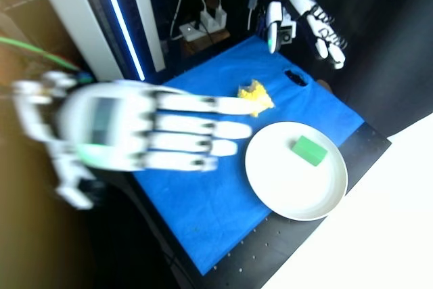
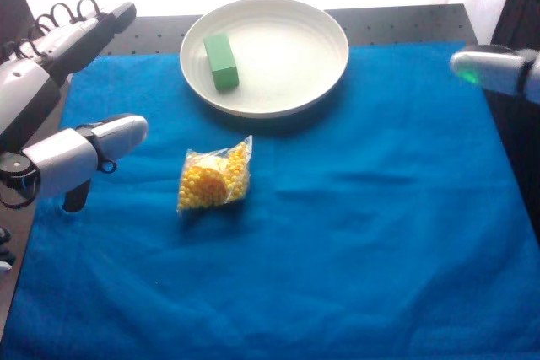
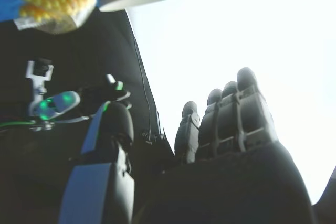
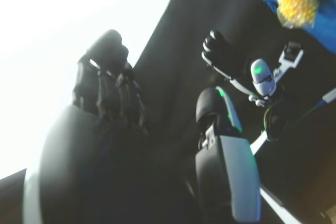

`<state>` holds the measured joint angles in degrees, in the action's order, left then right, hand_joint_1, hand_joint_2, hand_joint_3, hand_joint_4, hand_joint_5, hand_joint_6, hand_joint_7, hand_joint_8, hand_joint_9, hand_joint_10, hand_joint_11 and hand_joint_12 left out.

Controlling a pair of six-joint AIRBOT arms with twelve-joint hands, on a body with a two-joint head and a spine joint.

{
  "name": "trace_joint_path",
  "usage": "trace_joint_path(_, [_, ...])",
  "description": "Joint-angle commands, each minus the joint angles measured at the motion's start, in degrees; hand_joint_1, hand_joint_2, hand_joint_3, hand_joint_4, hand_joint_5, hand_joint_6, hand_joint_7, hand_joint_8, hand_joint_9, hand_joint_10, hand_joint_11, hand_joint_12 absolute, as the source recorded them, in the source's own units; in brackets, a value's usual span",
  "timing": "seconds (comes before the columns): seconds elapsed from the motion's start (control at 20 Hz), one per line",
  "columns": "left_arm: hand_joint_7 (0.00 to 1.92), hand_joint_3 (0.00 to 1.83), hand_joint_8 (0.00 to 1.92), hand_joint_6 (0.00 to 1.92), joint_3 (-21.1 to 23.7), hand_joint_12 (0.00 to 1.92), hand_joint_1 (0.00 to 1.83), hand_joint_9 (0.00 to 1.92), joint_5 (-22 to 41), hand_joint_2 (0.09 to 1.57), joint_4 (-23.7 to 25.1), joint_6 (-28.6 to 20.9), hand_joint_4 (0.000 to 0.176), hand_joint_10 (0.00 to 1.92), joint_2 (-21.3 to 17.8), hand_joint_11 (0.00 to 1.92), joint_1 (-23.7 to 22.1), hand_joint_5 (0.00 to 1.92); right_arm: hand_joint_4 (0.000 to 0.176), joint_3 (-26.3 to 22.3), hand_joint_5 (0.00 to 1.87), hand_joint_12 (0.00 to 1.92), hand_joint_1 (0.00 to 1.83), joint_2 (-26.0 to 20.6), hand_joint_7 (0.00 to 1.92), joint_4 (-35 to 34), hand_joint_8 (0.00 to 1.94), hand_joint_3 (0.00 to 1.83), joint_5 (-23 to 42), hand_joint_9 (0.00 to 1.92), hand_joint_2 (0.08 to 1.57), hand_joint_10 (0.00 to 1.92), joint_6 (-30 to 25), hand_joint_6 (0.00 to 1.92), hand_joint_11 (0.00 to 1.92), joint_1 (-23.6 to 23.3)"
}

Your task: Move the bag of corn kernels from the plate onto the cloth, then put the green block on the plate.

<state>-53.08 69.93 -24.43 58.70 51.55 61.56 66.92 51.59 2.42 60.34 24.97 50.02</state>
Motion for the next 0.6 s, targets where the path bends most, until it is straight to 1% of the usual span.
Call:
trace_joint_path(0.0, [0.01,0.0,0.0,0.0,0.1,0.76,0.59,0.04,8.8,1.25,1.1,-0.2,0.135,0.05,-0.6,0.0,-0.1,0.05,0.064,-0.9,0.0,1.42,0.77,-0.8,0.01,-2.4,0.0,0.0,10.8,0.0,1.23,0.55,0.7,0.0,0.0,0.1])
trace_joint_path(0.05, [0.01,0.0,0.0,0.0,0.4,0.57,0.64,0.03,9.6,1.25,1.1,0.0,0.135,0.06,-1.0,0.0,0.2,0.05,0.039,-1.8,0.0,1.46,0.8,-1.7,0.03,-3.2,0.01,0.0,12.6,0.0,1.21,0.64,0.7,0.0,0.0,1.7])
trace_joint_path(0.1, [0.01,0.0,0.0,0.01,0.7,0.44,0.65,0.01,10.3,1.27,1.1,0.3,0.137,0.07,-1.3,0.0,0.5,0.03,0.024,-2.3,0.0,1.41,0.8,-2.3,0.04,-4.2,0.01,0.0,14.3,0.0,1.21,0.6,0.8,0.0,0.0,3.0])
trace_joint_path(0.15, [0.0,0.0,0.0,0.0,1.1,0.2,0.63,0.01,11.0,1.26,1.1,0.6,0.163,0.01,-1.7,0.0,0.6,0.02,0.015,-2.9,0.0,1.38,0.78,-3.0,0.02,-5.3,0.01,0.0,16.2,0.0,1.21,0.53,0.9,0.0,0.0,4.5])
trace_joint_path(0.2, [0.0,0.0,0.0,0.0,1.3,0.04,0.63,0.0,11.6,1.25,1.1,0.8,0.168,0.0,-2.2,0.0,0.7,0.02,0.018,-3.6,0.0,1.38,0.78,-3.7,0.0,-6.5,0.0,0.0,17.8,0.0,1.2,0.5,1.4,0.0,0.0,5.9])
trace_joint_path(0.25, [0.0,0.0,0.0,0.0,1.5,0.01,0.57,0.0,12.1,1.23,1.1,1.0,0.165,0.0,-2.5,0.0,0.7,0.01,0.009,-4.7,0.0,1.41,0.8,-4.8,0.0,-8.3,0.0,0.0,20.0,0.0,1.21,0.43,2.4,0.0,0.0,7.9])
trace_joint_path(0.3, [0.0,0.0,0.0,0.0,1.5,0.01,0.54,0.0,12.3,1.22,1.1,1.0,0.161,0.0,-2.6,0.02,0.7,0.0,0.006,-5.3,0.0,1.49,0.8,-5.2,0.0,-9.3,0.0,0.0,21.3,0.0,1.21,0.45,2.9,0.0,0.0,8.9])
trace_joint_path(0.35, [0.0,0.0,0.0,0.0,1.5,0.01,0.59,0.0,12.6,1.23,1.1,1.0,0.137,0.0,-2.8,0.01,0.7,0.0,0.02,-6.0,0.0,1.56,0.8,-5.7,0.0,-10.7,0.0,0.0,23.5,0.0,1.18,0.53,3.5,0.0,0.0,10.4])
trace_joint_path(0.4, [0.0,0.0,0.0,0.0,1.7,0.0,0.59,0.0,12.9,1.23,1.2,1.1,0.137,0.0,-3.1,0.0,0.7,0.0,0.034,-6.5,0.0,1.58,0.78,-6.0,0.0,-11.6,0.0,0.0,25.3,0.0,1.18,0.54,3.7,0.0,0.0,11.6])
trace_joint_path(0.45, [0.0,0.0,0.0,0.0,1.9,0.0,0.59,0.0,13.4,1.23,1.2,1.2,0.158,0.0,-3.4,0.0,0.8,0.0,0.016,-7.0,0.0,1.57,0.77,-6.4,0.0,-12.3,0.0,0.0,27.4,0.0,1.19,0.57,3.7,0.0,0.0,12.7])
trace_joint_path(0.5, [0.0,0.0,0.0,0.0,2.2,0.0,0.56,0.0,14.1,1.24,1.3,1.4,0.143,0.0,-3.8,0.0,0.8,0.0,0.004,-7.6,0.0,1.54,0.7,-6.8,0.0,-12.8,0.0,0.0,29.4,0.0,1.19,0.51,3.8,0.0,0.0,13.5])
trace_joint_path(0.55, [0.0,0.0,0.0,0.0,2.3,0.0,0.55,0.0,14.7,1.24,1.3,1.5,0.159,0.0,-4.0,0.0,0.8,0.0,0.011,-8.1,0.0,1.47,0.66,-7.2,0.0,-13.1,0.0,0.0,30.5,0.0,1.2,0.48,4.1,0.0,0.0,13.9])
